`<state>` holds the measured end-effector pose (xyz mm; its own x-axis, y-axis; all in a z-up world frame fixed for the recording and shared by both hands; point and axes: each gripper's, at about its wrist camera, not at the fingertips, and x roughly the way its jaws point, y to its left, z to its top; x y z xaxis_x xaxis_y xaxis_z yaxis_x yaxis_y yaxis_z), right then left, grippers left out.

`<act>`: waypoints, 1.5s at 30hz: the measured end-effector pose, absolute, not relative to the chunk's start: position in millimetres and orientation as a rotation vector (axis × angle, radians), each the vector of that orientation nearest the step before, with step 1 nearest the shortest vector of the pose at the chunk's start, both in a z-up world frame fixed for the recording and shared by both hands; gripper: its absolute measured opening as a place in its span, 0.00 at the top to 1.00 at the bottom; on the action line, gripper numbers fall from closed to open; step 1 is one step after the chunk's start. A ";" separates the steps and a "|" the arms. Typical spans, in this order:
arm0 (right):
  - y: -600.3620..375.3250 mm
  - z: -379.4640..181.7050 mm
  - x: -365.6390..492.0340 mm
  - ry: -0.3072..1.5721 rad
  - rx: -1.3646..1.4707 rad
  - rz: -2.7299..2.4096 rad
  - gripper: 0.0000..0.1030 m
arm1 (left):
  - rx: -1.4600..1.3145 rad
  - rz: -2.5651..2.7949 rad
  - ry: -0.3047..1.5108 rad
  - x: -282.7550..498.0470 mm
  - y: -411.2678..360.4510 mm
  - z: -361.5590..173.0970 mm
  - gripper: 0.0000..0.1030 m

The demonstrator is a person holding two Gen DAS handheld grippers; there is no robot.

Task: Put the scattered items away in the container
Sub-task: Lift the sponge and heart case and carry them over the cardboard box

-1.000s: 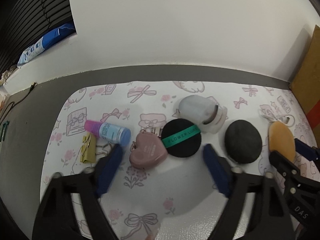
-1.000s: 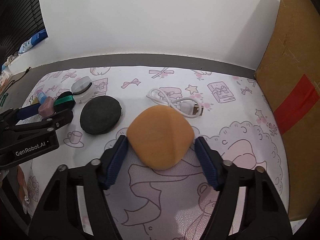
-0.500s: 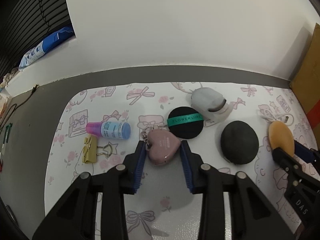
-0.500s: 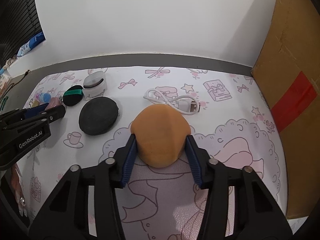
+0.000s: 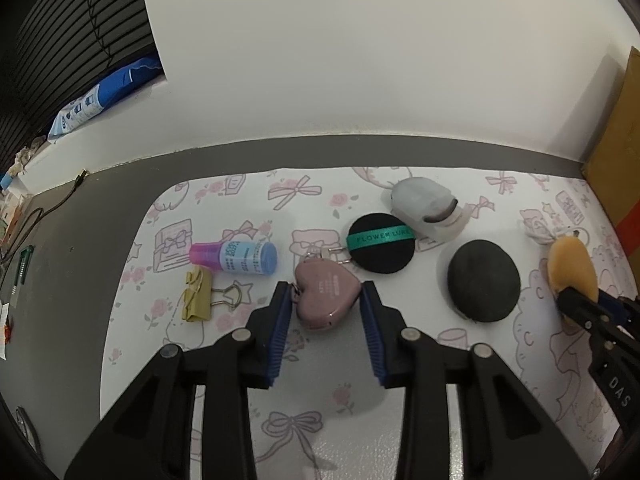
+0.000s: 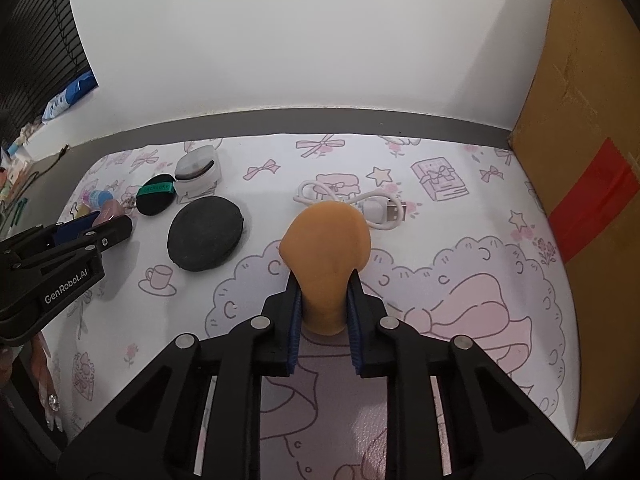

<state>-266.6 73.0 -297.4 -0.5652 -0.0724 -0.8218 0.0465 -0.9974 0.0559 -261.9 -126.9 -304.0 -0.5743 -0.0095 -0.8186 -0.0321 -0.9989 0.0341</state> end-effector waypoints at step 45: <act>63.5 -74.8 -166.3 0.068 1.002 -2.826 0.81 | -1.135 2.943 0.013 -167.2 -137.5 -82.6 0.67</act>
<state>-166.3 63.5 -74.8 -0.7679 -0.1188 -0.6295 0.1487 -0.9889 0.0052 -167.2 -137.5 -82.6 -0.7410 -0.0147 -0.6714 0.0090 -0.9999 0.0120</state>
